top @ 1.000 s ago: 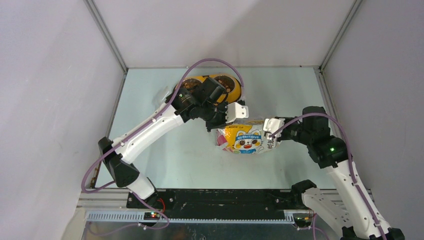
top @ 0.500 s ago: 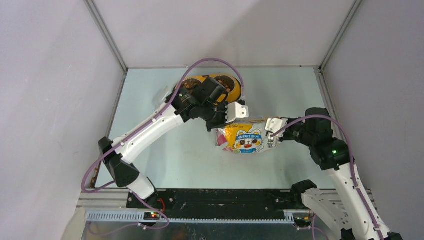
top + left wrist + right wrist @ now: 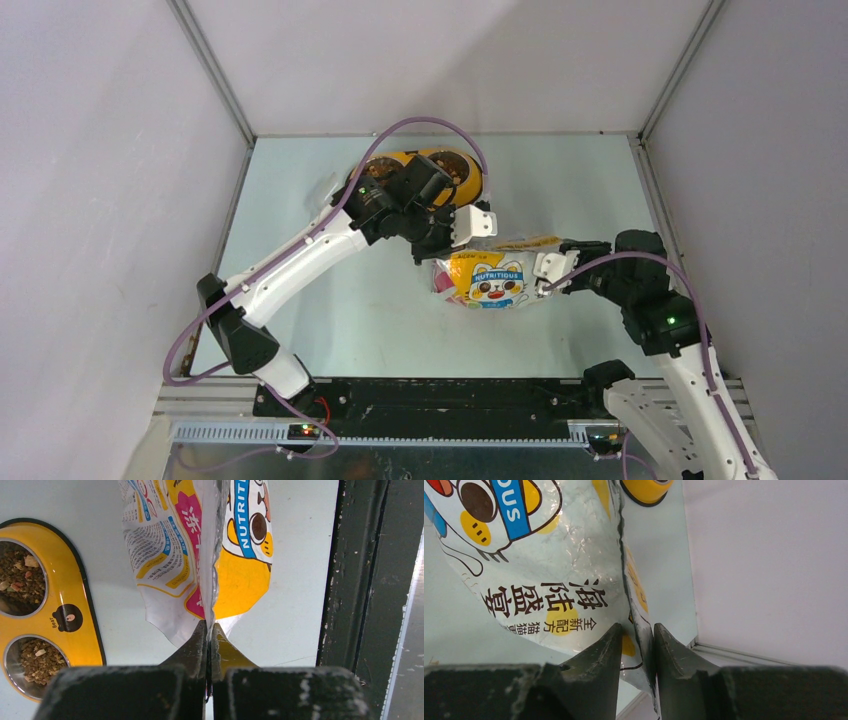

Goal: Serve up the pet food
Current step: Close the pet food bag at the center of the board.

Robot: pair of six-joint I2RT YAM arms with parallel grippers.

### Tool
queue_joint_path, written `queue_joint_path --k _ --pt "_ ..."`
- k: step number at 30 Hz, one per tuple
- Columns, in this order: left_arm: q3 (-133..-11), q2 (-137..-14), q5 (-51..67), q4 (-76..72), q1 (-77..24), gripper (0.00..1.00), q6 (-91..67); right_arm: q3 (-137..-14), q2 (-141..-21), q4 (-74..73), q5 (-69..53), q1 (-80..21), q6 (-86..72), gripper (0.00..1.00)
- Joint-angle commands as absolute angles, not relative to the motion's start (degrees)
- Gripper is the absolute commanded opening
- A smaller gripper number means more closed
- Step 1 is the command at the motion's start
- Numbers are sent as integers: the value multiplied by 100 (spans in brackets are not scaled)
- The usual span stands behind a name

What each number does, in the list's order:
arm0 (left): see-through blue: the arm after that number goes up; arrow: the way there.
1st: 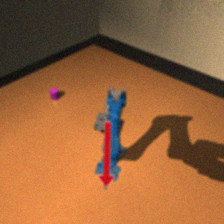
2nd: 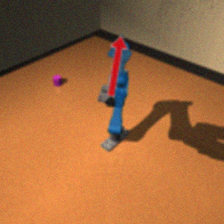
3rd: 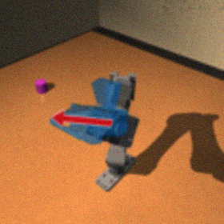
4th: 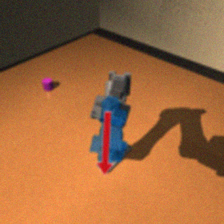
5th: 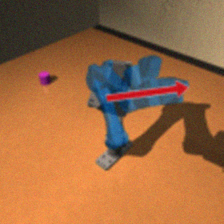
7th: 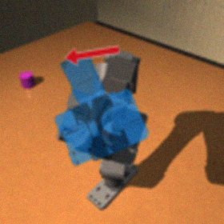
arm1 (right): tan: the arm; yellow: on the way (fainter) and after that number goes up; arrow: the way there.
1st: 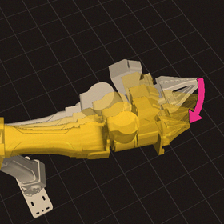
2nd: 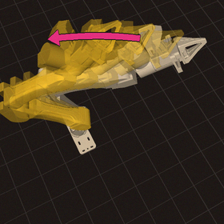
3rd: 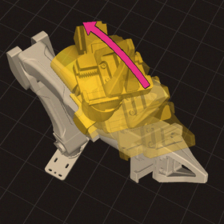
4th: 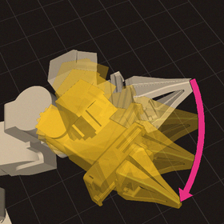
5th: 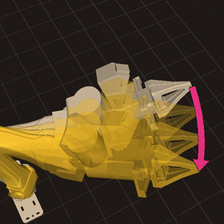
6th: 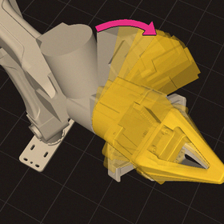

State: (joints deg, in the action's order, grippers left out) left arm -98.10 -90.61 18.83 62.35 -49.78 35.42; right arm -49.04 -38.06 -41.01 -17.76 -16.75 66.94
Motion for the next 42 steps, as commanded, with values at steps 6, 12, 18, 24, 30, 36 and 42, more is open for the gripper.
queue_joint_path --k 6,12,18,24,30,36,42 --pt "-9943 -9116 2078 6203 -4862 0 3424 -4720 -3702 -3630 -1493 -1925 6825 18" --pt "-9998 -9138 2108 6238 -4858 0 3431 -4758 -3828 -3412 -1283 -1969 6657 0" --pt "-10041 -9082 2079 6304 -4853 0 3517 -5967 -4564 -4859 -3238 -1114 6247 0" --pt "-10111 -8917 2015 6322 -4817 0 3581 -7066 -5413 -6193 -4744 -20 6581 0" --pt "-10419 -8806 2230 6482 -4790 0 3670 -7703 -5965 -6809 -5444 367 6769 0" --pt "-10465 -8788 2287 6585 -4788 0 3727 -8075 -6458 -6988 -5641 369 6589 0" --pt "-10464 -8761 2424 6632 -4787 25 3807 -8130 -6727 -6975 -5727 369 6461 0"
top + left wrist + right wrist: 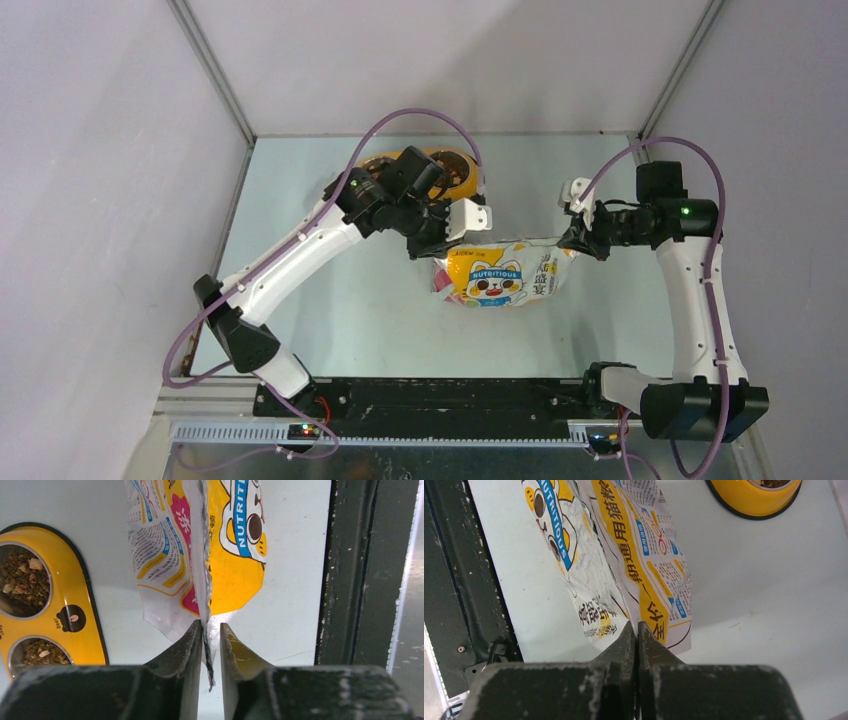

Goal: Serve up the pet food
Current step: Close the pet food bag at the center of the board.

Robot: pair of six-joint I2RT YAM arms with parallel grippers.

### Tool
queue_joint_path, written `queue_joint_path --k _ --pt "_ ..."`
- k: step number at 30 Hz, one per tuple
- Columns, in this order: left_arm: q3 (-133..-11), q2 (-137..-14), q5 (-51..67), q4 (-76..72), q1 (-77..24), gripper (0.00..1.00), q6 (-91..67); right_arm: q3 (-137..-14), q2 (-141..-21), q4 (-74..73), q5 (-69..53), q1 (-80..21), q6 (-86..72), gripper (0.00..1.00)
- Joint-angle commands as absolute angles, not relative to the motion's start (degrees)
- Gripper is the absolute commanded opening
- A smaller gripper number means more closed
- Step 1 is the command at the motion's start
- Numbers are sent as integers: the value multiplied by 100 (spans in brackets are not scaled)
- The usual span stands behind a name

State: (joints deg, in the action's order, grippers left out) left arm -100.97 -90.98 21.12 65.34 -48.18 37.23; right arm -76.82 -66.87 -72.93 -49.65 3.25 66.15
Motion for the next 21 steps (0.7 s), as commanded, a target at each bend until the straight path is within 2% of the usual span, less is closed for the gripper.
queue_joint_path --k 1,2,4,6,10,13,15,17,18,19,20,21 --pt "-10479 -8757 2449 6637 -4789 32 3817 -8130 -6747 -6978 -5716 369 6456 0" --pt "-10510 -8755 2455 6632 -4790 40 3820 -8123 -6778 -6974 -5719 369 6435 0" --pt "-10550 -8754 2468 6579 -4797 51 3821 -8098 -6777 -6911 -5708 369 6383 0" --pt "-10563 -8766 2479 6522 -4814 57 3812 -8053 -6764 -6862 -5674 370 6376 0" --pt "-10540 -8874 2470 6453 -4978 64 3815 -7857 -6727 -6703 -5570 369 6343 0" --pt "-10536 -9054 2227 6376 -5223 63 3818 -7791 -6739 -6672 -5535 369 6341 0" --pt "-10561 -9173 2012 6312 -5335 58 3810 -7777 -6727 -6678 -5548 369 6350 0" --pt "-10635 -9298 1824 6234 -5366 44 3725 -7757 -6695 -6679 -5563 369 6360 0" --pt "-10675 -9334 1786 6237 -5368 30 3693 -7750 -6679 -6680 -5563 369 6362 0" --pt "-10739 -9406 1699 6235 -5370 22 3666 -7714 -6644 -6680 -5568 369 6376 0" --pt "-10766 -9441 1635 6237 -5374 8 3635 -7681 -6620 -6673 -5562 369 6383 0" --pt "-10799 -9470 1613 6230 -5372 4 3615 -7668 -6615 -6672 -5563 369 6395 0"
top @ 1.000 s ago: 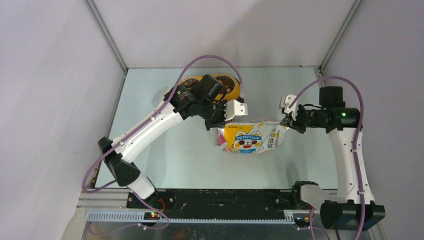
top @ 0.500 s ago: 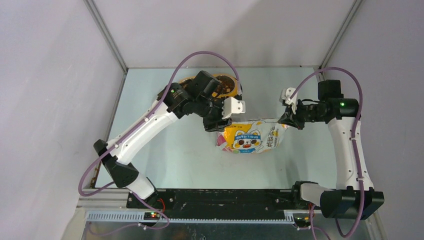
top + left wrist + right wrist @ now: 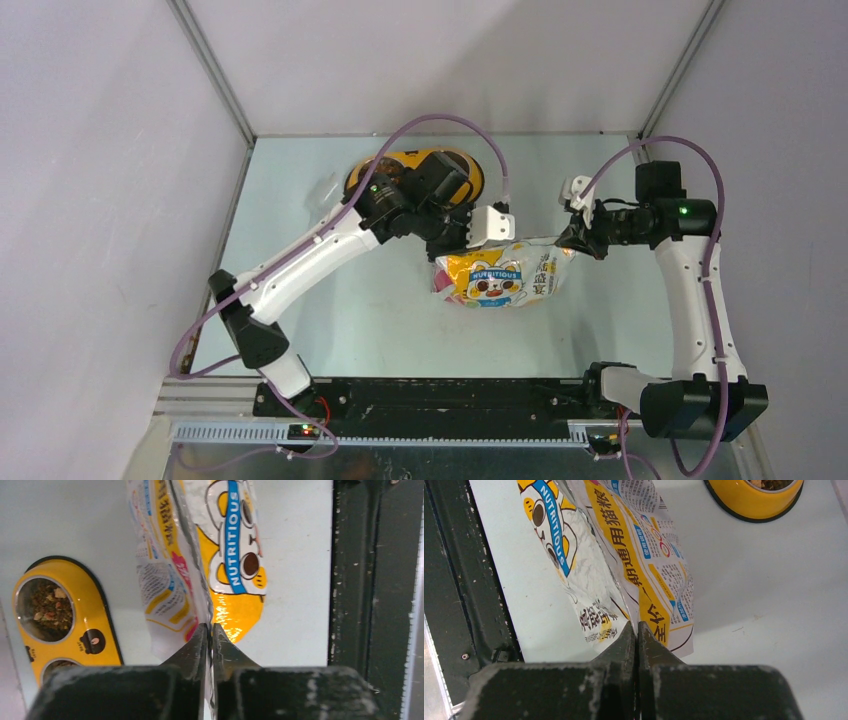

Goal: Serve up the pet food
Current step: Close the pet food bag at the center of the board.

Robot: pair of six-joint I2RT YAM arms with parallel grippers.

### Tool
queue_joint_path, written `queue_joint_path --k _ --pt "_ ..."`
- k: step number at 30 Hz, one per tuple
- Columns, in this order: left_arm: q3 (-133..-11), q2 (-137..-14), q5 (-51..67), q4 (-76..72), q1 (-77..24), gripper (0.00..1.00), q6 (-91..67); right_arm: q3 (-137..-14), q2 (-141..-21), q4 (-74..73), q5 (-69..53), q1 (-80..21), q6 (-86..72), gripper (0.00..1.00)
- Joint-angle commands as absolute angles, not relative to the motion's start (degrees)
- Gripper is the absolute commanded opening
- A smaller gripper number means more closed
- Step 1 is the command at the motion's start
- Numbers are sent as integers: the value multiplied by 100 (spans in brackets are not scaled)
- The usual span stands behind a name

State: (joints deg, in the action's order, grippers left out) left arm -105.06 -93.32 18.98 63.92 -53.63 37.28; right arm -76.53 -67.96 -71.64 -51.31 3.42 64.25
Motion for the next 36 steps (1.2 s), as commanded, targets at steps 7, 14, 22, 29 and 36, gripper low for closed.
queue_joint_path --k 7,14,22,29,36 --pt "-10648 -9258 1195 5887 -5372 0 3423 -7639 -6595 -6667 -5524 369 6407 0" --pt "-10710 -9207 1053 5751 -5387 40 3318 -7638 -6627 -6637 -5470 369 6355 0" --pt "-10923 -9676 1099 5839 -5801 45 3362 -7638 -6676 -6601 -5487 369 6276 0" --pt "-11087 -9863 911 5721 -5871 17 3301 -7643 -6685 -6613 -5501 369 6262 0" --pt "-11106 -9813 1115 5869 -5806 0 3414 -7638 -6729 -6704 -5511 369 6376 0"
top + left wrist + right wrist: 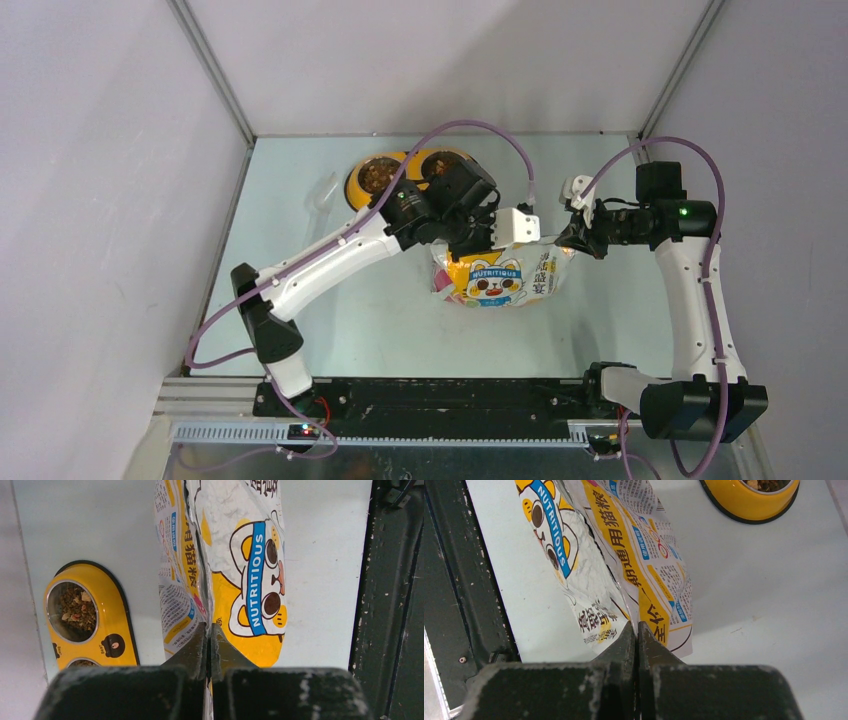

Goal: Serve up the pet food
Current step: Close the pet food bag at the center of the board.

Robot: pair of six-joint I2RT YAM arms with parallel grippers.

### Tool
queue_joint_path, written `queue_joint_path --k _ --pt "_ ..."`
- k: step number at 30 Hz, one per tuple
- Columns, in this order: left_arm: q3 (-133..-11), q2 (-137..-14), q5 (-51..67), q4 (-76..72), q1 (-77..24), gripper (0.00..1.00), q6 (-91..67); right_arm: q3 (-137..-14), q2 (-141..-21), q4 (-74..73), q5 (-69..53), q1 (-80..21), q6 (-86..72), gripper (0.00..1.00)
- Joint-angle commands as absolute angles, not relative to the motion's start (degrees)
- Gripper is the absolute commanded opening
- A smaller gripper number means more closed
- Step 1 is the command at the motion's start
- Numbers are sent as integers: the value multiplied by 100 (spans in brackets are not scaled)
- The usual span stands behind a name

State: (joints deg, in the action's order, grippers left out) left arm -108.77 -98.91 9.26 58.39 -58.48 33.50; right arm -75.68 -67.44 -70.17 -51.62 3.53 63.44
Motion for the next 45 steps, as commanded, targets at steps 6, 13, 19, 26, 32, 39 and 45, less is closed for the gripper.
queue_joint_path --k 6,13,19,26,32,39,45 --pt "-11507 -9830 1760 6071 -5384 0 3203 -7645 -6773 -6871 -5649 369 6498 0" --pt "-11682 -10041 1870 6009 -5447 40 3051 -7641 -6802 -6893 -5717 369 6494 0" --pt "-11718 -10176 1724 5849 -5669 57 3052 -7638 -6825 -6882 -5765 369 6464 0" --pt "-11575 -10304 1428 5663 -5904 56 3179 -7639 -6848 -6894 -5769 369 6473 0" --pt "-11498 -10305 1189 5571 -5953 19 3262 -7640 -6864 -6956 -5799 369 6537 0" --pt "-11164 -10179 1014 5381 -5968 0 3355 -7642 -6863 -7025 -5750 369 6608 7" --pt "-11050 -10075 986 5285 -5832 0 3332 -7644 -6726 -7256 -5397 419 6859 45"
